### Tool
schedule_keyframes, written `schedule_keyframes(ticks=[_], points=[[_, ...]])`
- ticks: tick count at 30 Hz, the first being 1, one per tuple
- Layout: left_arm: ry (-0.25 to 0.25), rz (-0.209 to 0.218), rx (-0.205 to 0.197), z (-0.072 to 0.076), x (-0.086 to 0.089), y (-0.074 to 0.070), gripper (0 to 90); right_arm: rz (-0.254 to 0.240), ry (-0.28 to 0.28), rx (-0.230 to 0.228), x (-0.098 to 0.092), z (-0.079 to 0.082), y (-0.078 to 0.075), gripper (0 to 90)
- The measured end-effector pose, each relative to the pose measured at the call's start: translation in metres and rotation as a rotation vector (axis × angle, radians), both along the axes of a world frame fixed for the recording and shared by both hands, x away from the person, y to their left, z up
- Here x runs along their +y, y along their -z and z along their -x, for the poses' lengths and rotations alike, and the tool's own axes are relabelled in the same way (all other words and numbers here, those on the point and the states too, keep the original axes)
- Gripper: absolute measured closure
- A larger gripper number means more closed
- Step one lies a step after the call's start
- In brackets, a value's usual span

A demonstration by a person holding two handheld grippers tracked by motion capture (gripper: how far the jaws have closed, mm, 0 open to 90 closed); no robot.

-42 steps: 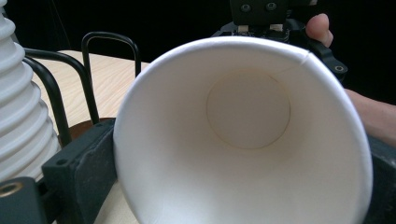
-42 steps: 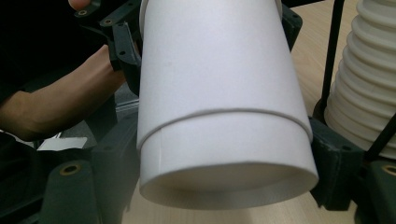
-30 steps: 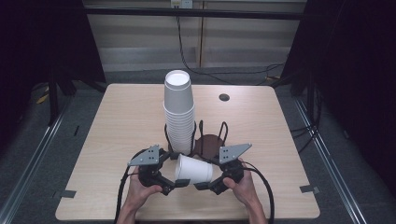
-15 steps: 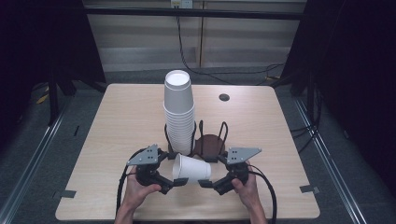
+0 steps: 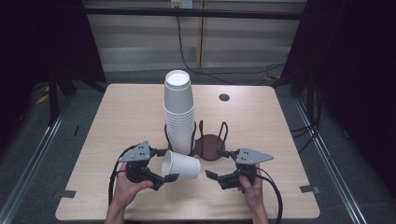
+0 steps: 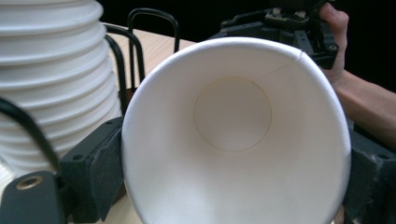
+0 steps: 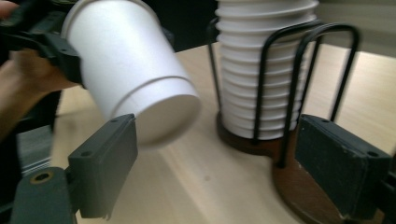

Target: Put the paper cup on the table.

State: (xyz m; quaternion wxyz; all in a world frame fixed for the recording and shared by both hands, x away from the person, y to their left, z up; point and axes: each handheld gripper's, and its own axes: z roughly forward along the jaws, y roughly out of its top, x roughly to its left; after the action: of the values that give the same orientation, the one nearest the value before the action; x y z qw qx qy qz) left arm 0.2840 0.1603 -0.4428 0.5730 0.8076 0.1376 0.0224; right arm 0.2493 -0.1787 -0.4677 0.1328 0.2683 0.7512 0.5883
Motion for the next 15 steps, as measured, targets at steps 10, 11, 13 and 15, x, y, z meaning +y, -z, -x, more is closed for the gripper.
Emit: schedule_keyframes(ticks=[10, 11, 13, 15], points=[[-0.04, -0.044, 0.022, -0.006, 0.015, 0.001, 10.2, -0.041, 0.188, -0.065, -0.016, 0.004, 0.012, 12.9], [-0.041, -0.054, 0.023, -0.007, 0.016, 0.002, 10.2, -0.047, 0.217, -0.085, -0.017, 0.005, 0.015, 12.9], [-0.044, -0.07, 0.026, -0.008, 0.018, 0.003, 10.2, -0.045, 0.233, -0.092, -0.019, 0.006, 0.018, 12.9], [-0.035, -0.097, 0.027, -0.009, 0.021, 0.004, 10.2, -0.05, 0.251, -0.086, -0.021, 0.006, 0.022, 12.9]])
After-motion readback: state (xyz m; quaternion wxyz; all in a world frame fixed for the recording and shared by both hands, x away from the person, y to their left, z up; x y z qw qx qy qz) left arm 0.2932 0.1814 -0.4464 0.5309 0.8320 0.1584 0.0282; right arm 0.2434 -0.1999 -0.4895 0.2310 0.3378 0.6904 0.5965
